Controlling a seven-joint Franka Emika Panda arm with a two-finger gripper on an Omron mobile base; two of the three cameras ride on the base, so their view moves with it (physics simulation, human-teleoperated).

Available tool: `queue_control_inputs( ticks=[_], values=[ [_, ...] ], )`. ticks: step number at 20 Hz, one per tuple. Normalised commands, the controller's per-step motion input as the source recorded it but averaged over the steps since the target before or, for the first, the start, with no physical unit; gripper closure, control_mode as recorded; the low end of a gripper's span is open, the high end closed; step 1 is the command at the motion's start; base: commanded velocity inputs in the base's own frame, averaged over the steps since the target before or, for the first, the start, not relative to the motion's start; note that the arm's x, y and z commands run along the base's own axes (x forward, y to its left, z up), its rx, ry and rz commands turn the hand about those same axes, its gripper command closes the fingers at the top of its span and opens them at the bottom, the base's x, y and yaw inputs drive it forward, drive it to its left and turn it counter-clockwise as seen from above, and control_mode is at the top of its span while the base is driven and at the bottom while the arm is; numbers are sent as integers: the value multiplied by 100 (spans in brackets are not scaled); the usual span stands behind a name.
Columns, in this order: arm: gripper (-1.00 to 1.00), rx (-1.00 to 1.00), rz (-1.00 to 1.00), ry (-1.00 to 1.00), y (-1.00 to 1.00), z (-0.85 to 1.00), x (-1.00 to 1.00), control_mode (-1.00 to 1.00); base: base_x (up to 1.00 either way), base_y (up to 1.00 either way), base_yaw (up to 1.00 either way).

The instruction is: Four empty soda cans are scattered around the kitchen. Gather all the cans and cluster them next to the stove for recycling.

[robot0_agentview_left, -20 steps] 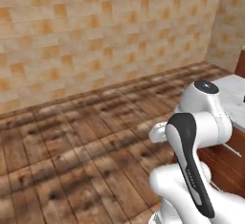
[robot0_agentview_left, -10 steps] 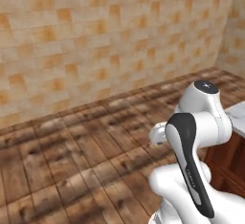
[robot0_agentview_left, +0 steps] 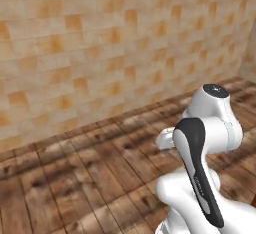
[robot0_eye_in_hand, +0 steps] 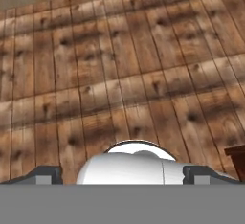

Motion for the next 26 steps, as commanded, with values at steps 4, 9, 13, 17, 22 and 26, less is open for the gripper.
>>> queue_control_inputs(
  ticks=[4, 9, 13, 17, 22, 26],
  values=[
    [-100, 0, 0, 0, 0, 0, 0, 100, 100, -77, -13],
    [-100, 0, 0, 0, 0, 0, 0, 100, 77, -66, -56],
    [-100, 0, 0, 0, 0, 0, 0, 100, 69, -55, -61],
    [-100, 0, 0, 0, 0, 0, 0, 100, 85, 37, -46],
    [-100, 0, 0, 0, 0, 0, 0, 100, 29, -27, 8],
    [-100, 0, 0, 0, 0, 0, 0, 100, 86, 32, -33]
  ],
)
